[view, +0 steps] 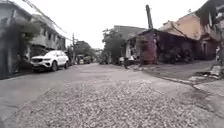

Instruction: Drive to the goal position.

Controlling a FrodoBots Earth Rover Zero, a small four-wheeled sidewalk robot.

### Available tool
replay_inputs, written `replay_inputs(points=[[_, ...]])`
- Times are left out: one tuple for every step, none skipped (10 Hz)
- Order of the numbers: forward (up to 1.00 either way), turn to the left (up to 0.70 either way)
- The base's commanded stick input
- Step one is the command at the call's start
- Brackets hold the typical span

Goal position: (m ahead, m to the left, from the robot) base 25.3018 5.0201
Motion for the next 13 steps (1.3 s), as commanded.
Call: replay_inputs(points=[[1.00, 0.00], [1.00, 0.00], [1.00, 0.00], [1.00, 0.00], [1.00, 0.00], [1.00, 0.00], [1.00, 0.00], [1.00, 0.00], [1.00, 0.00], [1.00, 0.00], [1.00, 0.00], [1.00, 0.00], [1.00, 0.00]])
